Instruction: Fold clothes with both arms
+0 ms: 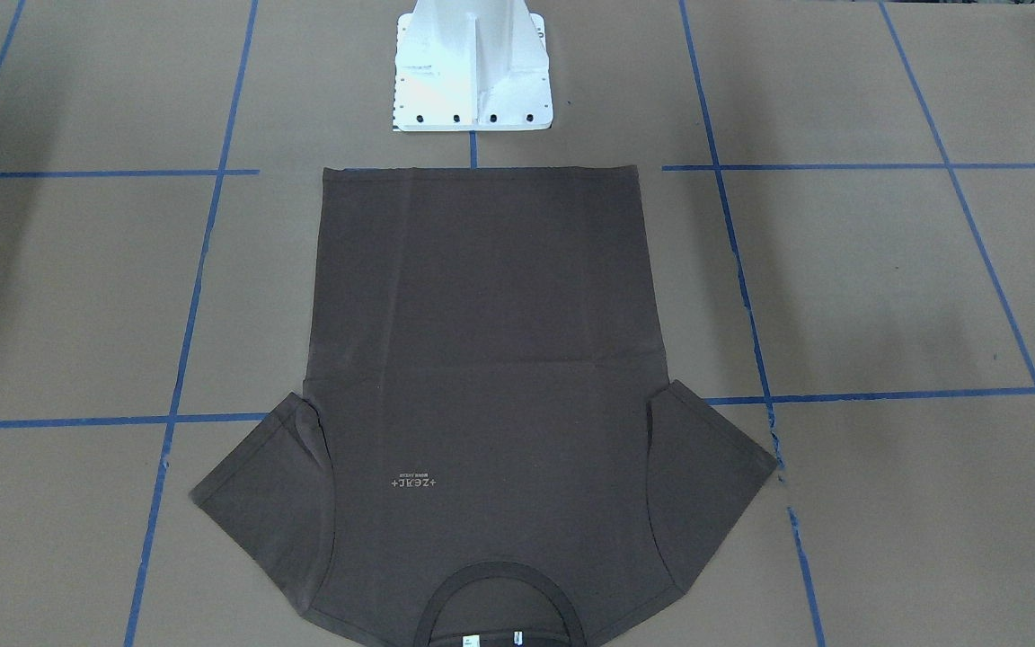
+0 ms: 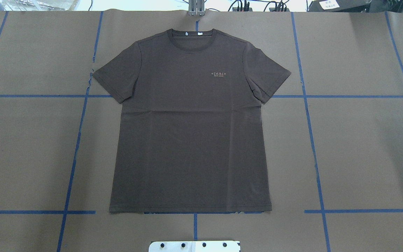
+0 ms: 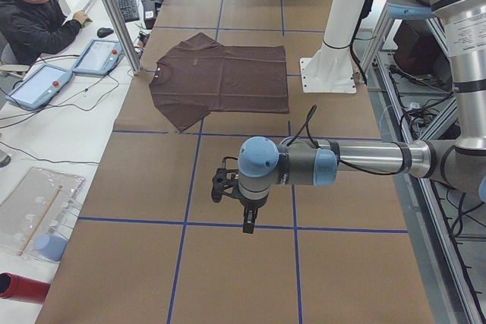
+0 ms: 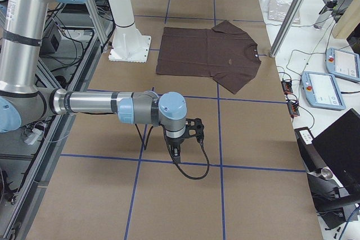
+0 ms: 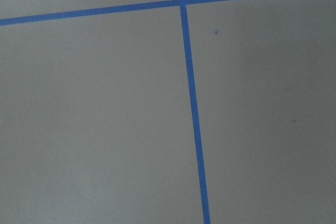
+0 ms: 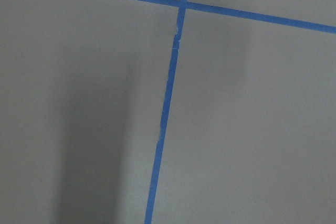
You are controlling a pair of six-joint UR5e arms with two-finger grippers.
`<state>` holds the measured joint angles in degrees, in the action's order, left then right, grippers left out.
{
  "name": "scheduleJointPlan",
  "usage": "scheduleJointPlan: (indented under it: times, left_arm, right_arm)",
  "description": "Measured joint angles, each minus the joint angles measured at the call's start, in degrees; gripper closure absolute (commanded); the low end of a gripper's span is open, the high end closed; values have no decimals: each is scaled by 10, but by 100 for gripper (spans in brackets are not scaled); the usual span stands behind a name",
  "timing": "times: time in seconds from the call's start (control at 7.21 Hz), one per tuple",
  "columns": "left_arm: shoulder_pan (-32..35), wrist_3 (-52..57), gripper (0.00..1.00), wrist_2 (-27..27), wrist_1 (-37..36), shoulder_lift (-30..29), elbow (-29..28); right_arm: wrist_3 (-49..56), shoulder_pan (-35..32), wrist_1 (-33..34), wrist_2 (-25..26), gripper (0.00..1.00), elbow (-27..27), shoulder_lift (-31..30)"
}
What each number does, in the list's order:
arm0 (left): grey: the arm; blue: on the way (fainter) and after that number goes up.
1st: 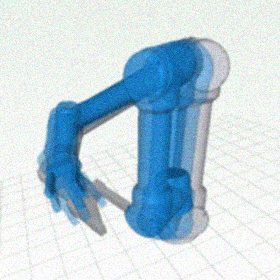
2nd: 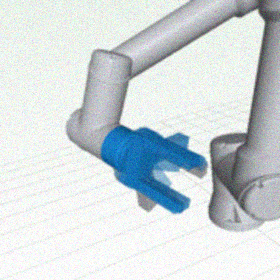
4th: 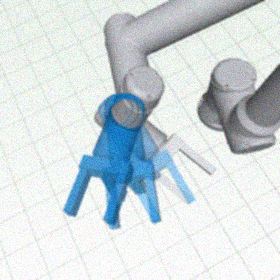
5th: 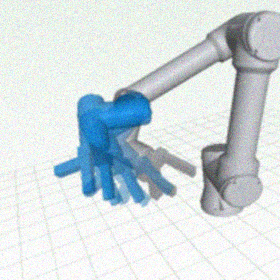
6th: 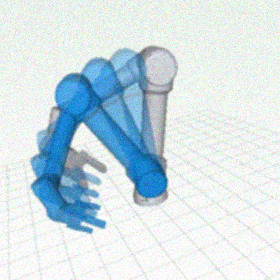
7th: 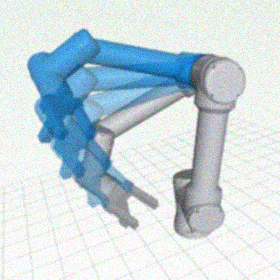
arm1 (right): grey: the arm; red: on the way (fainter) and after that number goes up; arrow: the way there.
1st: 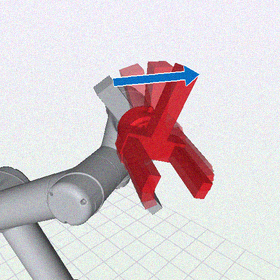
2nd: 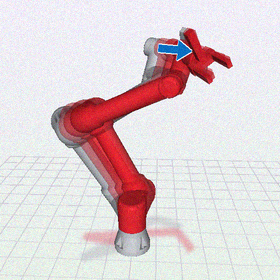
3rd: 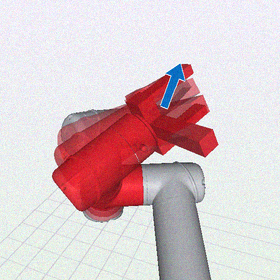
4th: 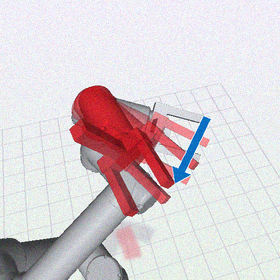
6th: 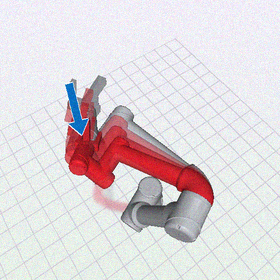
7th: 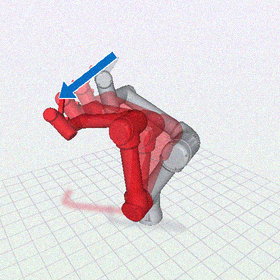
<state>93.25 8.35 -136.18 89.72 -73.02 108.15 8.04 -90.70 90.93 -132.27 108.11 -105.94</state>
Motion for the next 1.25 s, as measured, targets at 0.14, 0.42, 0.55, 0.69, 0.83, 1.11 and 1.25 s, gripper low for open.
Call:
scheduleJointPlan:
  times: [0.14, 0.42, 0.55, 0.69, 0.83, 1.11, 1.25]
  left_arm:
    - [0, 0, 0, 0, 1, 0, 0]
    - [0, 0, 0, 1, 6, 0, -1]
    - [0, 1, 0, 3, 23, 0, -1]
    - [0, 0, 0, 2, 57, -1, -1]
    - [0, -1, 0, 0, 107, -4, -2]
    - [-1, -3, 0, -1, 255, -56, -33]
    - [-1, -4, 0, -2, 311, -92, -65]
  right_arm:
    - [-1, 0, -2, 0, 0, 0, 0]
    - [1, 1, -18, 1, 0, -1, 1]
    - [0, 5, -31, 1, 0, -2, 6]
    - [-3, 14, -50, 1, 0, -4, 24]
    - [-4, 22, -73, 2, 0, -21, 65]
    - [-9, 28, -99, -11, 0, -98, 159]
    - [-13, 28, -103, -33, 0, -132, 194]
